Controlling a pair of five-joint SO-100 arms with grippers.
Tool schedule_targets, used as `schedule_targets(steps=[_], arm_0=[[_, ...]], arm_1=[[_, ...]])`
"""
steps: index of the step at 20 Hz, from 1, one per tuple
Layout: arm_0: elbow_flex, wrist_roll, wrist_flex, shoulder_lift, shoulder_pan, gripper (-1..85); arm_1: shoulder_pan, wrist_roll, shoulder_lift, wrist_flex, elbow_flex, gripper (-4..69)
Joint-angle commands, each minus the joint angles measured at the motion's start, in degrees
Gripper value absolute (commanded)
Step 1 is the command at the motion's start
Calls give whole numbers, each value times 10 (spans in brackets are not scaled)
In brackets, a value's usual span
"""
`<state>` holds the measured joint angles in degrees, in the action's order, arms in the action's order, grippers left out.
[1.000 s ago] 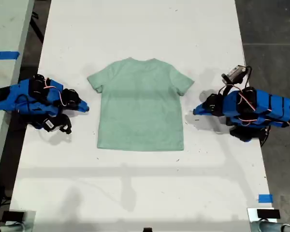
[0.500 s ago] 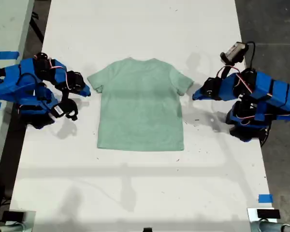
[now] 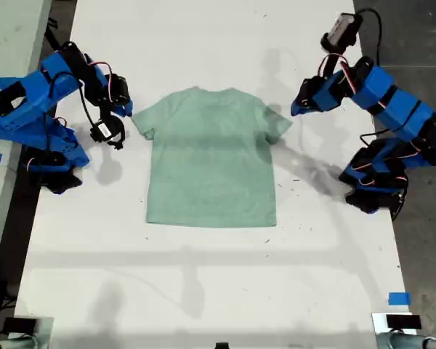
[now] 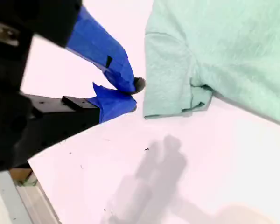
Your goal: Fold tshirt
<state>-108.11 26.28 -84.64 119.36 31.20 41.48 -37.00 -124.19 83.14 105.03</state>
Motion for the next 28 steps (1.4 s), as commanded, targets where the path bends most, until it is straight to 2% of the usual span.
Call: schedule_targets(steps=[1,4,7,9,10,11,12,18,20,25,26,28], arm_0=[[76,40,-30,-60,54,0],[115,69,-51,-128,94,0],[163,84,-83,-183,103,0],[174,85,-83,-185,98,0],[175,84,-83,-185,98,0],[175,84,-82,-186,98,0],[175,85,-82,-189,98,0],[175,83,-77,-203,88,2],[175,83,-76,-203,85,1],[175,81,-76,-205,82,1],[175,80,-76,-206,82,1],[175,78,-76,-208,81,1]], arm_1=[[40,-54,47,9,-93,-16],[69,-103,102,6,-132,-17],[79,-155,142,-2,-136,17],[80,-173,160,-1,-132,99],[80,-184,165,-5,-125,167],[76,-200,169,-20,-109,267],[76,-216,172,-40,-86,328],[109,-273,234,-205,83,323],[121,-288,271,-239,98,327],[134,-311,375,-267,55,334],[134,-316,396,-267,42,323],[129,-321,427,-270,25,244]])
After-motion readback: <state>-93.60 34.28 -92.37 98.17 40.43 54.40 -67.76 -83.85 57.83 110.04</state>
